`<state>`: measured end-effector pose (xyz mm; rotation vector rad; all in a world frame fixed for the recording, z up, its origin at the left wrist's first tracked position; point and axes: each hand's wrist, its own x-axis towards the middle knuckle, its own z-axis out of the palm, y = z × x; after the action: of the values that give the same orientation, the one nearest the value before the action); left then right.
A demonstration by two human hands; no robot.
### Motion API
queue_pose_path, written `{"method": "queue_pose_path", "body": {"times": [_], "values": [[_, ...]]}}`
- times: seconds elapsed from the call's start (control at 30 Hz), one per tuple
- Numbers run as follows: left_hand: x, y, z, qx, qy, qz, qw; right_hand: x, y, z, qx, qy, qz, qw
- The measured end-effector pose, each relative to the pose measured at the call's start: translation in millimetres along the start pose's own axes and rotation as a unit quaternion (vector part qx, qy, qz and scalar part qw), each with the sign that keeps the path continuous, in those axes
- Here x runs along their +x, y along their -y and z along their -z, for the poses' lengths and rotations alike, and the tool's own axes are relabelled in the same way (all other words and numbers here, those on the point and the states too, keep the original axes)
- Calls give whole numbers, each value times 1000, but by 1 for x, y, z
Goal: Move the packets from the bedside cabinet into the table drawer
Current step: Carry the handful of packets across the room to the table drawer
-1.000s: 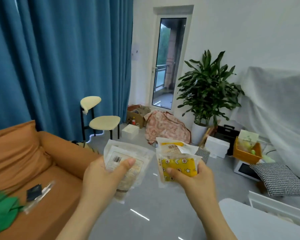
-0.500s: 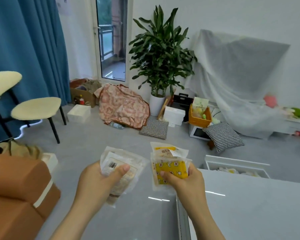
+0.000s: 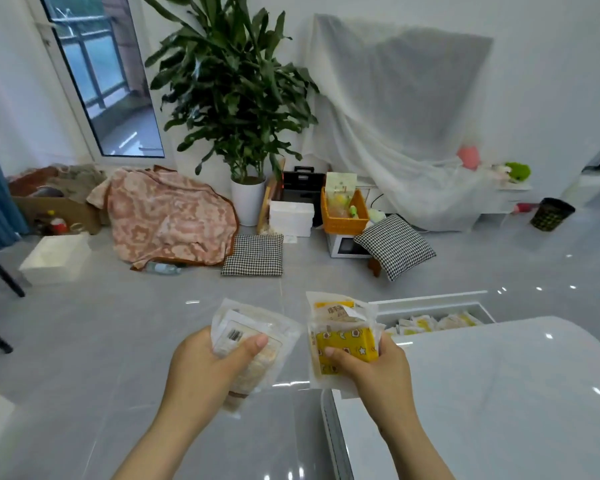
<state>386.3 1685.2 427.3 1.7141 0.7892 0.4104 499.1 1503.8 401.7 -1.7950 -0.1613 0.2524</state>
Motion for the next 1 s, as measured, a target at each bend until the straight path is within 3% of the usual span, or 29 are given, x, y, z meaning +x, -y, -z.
{"method": "queue_pose_path", "body": {"times": [0.5,0.83,1.0], "values": [[247,-34,-14,46,135,-33,989,158,18,-84,2,-132,-73,989],[361,-56,-86,57,235,-44,969,256,14,-76,0,-220,-102,970],[423,-76,-140,112,264,-76,955,325,6,-61,6,-246,-116,962]]}}
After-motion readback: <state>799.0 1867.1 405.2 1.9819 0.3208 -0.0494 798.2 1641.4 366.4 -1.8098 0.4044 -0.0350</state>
